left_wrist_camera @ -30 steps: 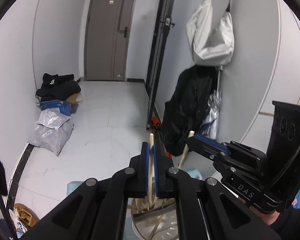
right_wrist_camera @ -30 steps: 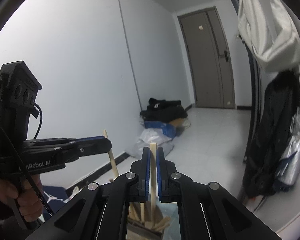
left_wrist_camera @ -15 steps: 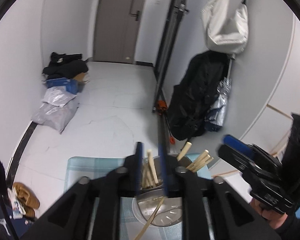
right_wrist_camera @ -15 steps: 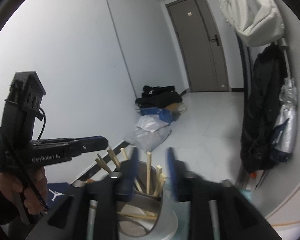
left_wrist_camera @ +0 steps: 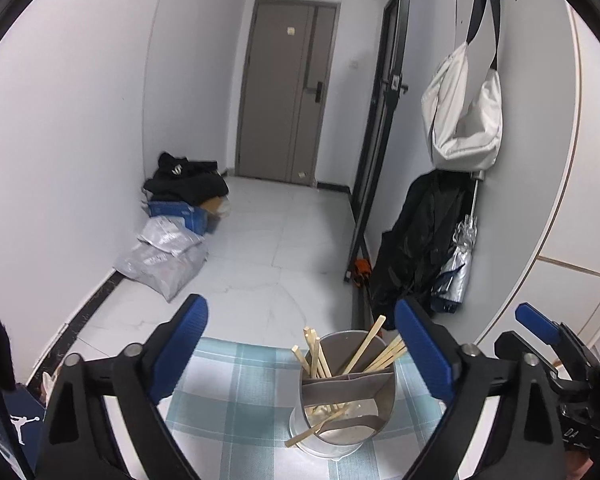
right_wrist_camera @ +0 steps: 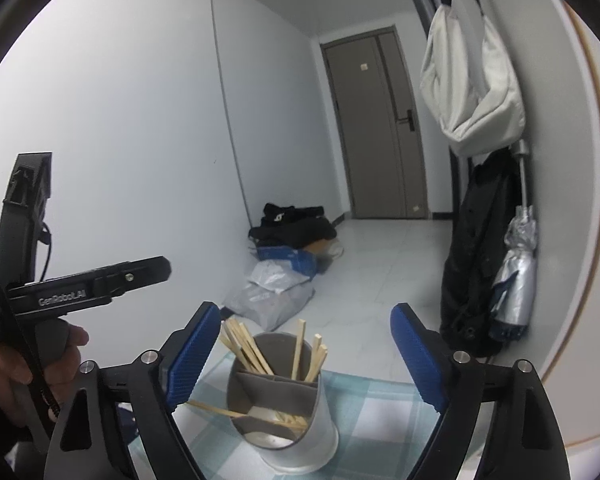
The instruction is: Organize utensils
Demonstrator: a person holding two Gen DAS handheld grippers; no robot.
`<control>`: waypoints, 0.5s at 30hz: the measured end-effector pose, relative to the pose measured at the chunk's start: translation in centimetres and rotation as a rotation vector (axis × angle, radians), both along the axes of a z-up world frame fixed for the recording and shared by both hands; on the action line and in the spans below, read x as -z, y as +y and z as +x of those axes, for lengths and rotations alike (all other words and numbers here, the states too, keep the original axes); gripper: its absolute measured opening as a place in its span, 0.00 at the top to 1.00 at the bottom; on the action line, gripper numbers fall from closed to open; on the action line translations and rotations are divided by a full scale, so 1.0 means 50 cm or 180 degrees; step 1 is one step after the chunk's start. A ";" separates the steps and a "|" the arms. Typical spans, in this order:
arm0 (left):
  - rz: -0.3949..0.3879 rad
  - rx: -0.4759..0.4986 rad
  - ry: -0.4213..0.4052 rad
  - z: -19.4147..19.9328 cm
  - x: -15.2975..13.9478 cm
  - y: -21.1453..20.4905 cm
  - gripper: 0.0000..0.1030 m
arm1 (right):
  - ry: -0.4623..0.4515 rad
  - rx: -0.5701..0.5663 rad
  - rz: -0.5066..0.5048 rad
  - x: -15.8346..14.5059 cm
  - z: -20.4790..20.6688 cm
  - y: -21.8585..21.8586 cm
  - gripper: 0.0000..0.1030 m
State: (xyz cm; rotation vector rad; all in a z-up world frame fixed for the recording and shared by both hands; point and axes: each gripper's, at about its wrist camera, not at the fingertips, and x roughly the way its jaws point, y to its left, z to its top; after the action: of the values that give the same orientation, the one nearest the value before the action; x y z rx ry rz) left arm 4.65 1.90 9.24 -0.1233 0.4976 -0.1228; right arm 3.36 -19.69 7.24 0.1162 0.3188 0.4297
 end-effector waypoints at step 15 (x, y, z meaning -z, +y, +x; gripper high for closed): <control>-0.0002 -0.0179 -0.0233 -0.101 0.011 0.014 0.01 | -0.0385 0.0185 -0.0168 -0.001 -0.127 0.010 0.00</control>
State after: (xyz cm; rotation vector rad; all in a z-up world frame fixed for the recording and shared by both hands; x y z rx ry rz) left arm -0.39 2.61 8.71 -0.1327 0.4206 -0.0722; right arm -2.98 -19.21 7.29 0.0476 0.2072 0.3687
